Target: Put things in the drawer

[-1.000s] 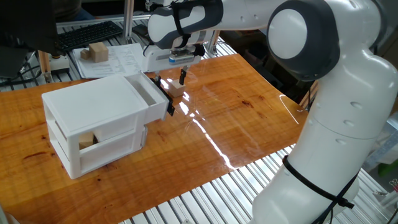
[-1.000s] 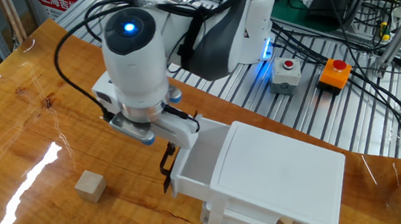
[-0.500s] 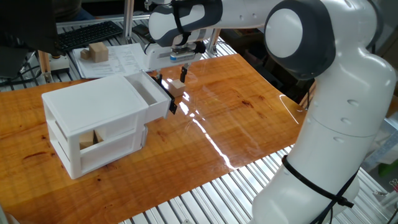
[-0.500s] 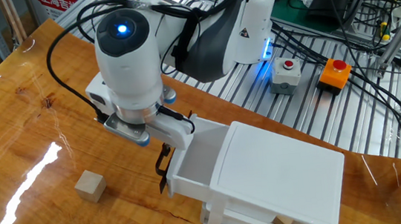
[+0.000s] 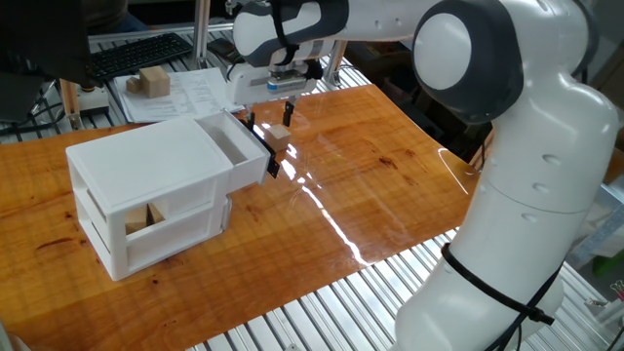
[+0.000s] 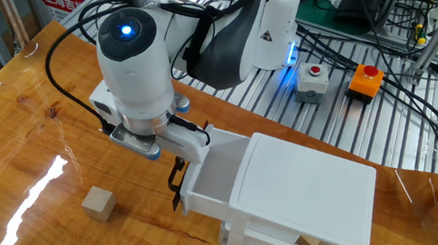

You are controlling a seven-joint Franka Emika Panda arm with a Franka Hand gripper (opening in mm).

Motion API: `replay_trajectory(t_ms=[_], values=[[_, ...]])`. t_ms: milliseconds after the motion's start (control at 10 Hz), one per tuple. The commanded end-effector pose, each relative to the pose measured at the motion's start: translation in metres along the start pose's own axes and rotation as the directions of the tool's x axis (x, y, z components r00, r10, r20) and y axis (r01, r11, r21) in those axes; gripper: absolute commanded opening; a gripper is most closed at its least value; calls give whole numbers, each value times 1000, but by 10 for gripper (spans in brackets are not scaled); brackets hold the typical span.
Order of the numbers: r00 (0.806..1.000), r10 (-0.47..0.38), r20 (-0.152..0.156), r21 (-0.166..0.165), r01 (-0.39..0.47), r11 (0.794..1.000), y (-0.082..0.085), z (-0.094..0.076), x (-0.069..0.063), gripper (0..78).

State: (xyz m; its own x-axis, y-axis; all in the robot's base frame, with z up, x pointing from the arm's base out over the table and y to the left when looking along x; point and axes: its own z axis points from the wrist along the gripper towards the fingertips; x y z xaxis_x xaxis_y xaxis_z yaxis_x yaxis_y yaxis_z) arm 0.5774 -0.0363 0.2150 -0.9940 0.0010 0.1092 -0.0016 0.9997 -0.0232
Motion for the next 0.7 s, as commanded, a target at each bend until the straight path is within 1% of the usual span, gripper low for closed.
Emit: replay_trajectory(t_ms=[100, 300, 700], values=[[1000, 6, 5, -2, -6, 1000, 9, -12, 2, 774], [1000, -6, 0, 2, 6, 1000, 5, -22, -2, 774], [1000, 1, 1, 15, -1, 1000, -1, -30, -10, 774]])
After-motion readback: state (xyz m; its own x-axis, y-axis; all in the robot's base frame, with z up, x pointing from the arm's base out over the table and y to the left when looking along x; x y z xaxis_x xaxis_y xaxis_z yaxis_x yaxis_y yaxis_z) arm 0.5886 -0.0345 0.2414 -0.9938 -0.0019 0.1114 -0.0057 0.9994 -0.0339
